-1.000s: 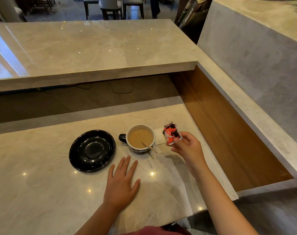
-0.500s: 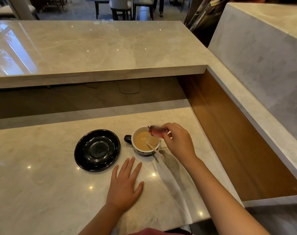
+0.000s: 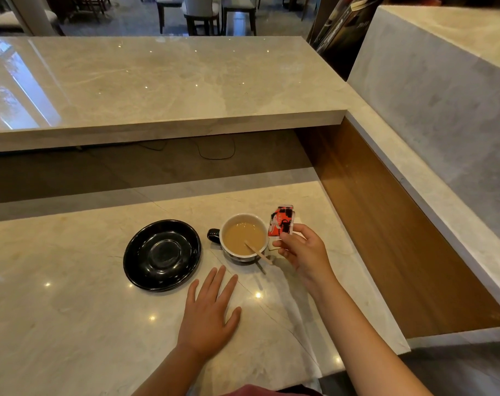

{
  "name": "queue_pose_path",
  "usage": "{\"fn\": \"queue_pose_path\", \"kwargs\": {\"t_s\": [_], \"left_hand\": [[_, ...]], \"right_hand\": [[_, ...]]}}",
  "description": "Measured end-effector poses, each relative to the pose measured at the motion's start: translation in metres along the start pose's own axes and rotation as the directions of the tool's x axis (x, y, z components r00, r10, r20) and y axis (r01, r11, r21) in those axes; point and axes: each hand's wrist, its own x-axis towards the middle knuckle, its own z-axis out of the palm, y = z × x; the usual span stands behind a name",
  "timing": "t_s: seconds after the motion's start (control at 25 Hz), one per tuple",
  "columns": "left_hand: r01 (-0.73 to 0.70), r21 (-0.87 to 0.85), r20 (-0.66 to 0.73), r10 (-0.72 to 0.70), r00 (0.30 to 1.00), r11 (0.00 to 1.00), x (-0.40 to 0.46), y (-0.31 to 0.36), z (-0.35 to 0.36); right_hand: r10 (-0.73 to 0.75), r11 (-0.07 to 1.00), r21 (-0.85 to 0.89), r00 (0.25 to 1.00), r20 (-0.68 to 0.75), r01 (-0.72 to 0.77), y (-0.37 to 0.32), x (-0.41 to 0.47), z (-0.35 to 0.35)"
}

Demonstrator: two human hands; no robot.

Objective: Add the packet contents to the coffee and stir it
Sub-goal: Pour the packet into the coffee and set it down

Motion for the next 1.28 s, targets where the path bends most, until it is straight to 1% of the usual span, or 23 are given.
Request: {"fn": "queue_pose_path", "kwargs": {"t_s": [0.12, 0.2, 0.24, 0.32, 0.4, 0.48, 0.56, 0.64, 0.72, 0.84, 0.96, 1.0, 1.12, 1.2, 1.24, 1.28], "left_hand": [[0.000, 0.005, 0.003, 0.000, 1.000, 1.000, 0.000, 0.001, 0.000], [-0.001, 0.007, 0.003, 0.001, 1.000, 1.000, 0.000, 0.001, 0.000], [-0.002, 0.005, 0.006, 0.002, 1.000, 1.000, 0.000, 0.001, 0.001], [-0.002, 0.007, 0.016, 0.002, 1.000, 1.000, -0.001, 0.000, 0.002], [0.001, -0.008, 0.019, -0.001, 1.000, 1.000, 0.000, 0.000, 0.002], [0.002, -0.027, 0.020, -0.001, 1.000, 1.000, 0.000, 0.000, 0.001], [0.002, -0.035, 0.025, -0.001, 1.000, 0.999, 0.000, 0.000, 0.000], [0.000, -0.043, 0.023, 0.001, 1.000, 0.999, 0.000, 0.000, 0.000], [-0.001, -0.051, 0.022, 0.002, 1.000, 0.999, 0.000, 0.001, -0.001], [0.000, -0.048, 0.024, 0.001, 1.000, 0.999, -0.001, 0.001, -0.001], [0.004, -0.046, 0.029, -0.002, 1.000, 0.999, 0.000, 0.000, -0.002], [0.006, -0.045, 0.032, -0.004, 0.999, 0.999, 0.000, 0.001, -0.001], [0.012, -0.038, 0.047, -0.010, 0.999, 0.999, -0.001, 0.001, -0.001], [0.014, -0.041, 0.049, -0.012, 0.999, 0.999, -0.001, 0.002, -0.001], [0.015, -0.039, 0.052, -0.013, 0.999, 0.999, -0.001, 0.002, -0.002], [0.015, -0.037, 0.054, -0.013, 0.998, 0.999, -0.001, 0.002, -0.002]], "right_hand": [[-0.024, 0.990, 0.135, 1.000, -0.007, 0.024, 0.002, -0.003, -0.016], [-0.028, 0.988, 0.147, 0.998, -0.062, 0.037, 0.000, -0.003, -0.034], [-0.025, 0.993, 0.113, 0.994, -0.111, 0.038, -0.001, -0.002, -0.046], [-0.024, 1.000, -0.021, 0.978, -0.205, 0.020, -0.002, -0.003, -0.074], [-0.014, 0.978, -0.204, 0.963, -0.269, -0.043, -0.001, -0.004, -0.100], [0.007, 0.928, -0.353, 0.951, -0.311, -0.122, 0.005, -0.002, -0.117], [0.009, 0.878, -0.447, 0.938, -0.346, -0.173, 0.011, 0.002, -0.127], [-0.041, 0.824, -0.539, 0.929, -0.367, -0.176, 0.018, 0.006, -0.130], [-0.115, 0.741, -0.652, 0.924, -0.364, -0.164, 0.025, 0.008, -0.131], [-0.246, 0.576, -0.811, 0.923, -0.295, -0.105, 0.030, 0.006, -0.129], [-0.362, 0.419, -0.906, 0.906, -0.219, -0.051, 0.034, 0.003, -0.124], [-0.397, 0.376, -0.926, 0.897, -0.196, -0.036, 0.035, 0.001, -0.123], [-0.492, 0.292, -0.956, 0.860, -0.135, 0.018, 0.038, -0.006, -0.121], [-0.523, 0.185, -0.976, 0.852, 0.001, 0.115, 0.042, -0.010, -0.122], [-0.516, 0.127, -0.976, 0.853, 0.085, 0.174, 0.046, -0.012, -0.122], [-0.500, 0.092, -0.970, 0.853, 0.151, 0.226, 0.051, -0.014, -0.123]]}}
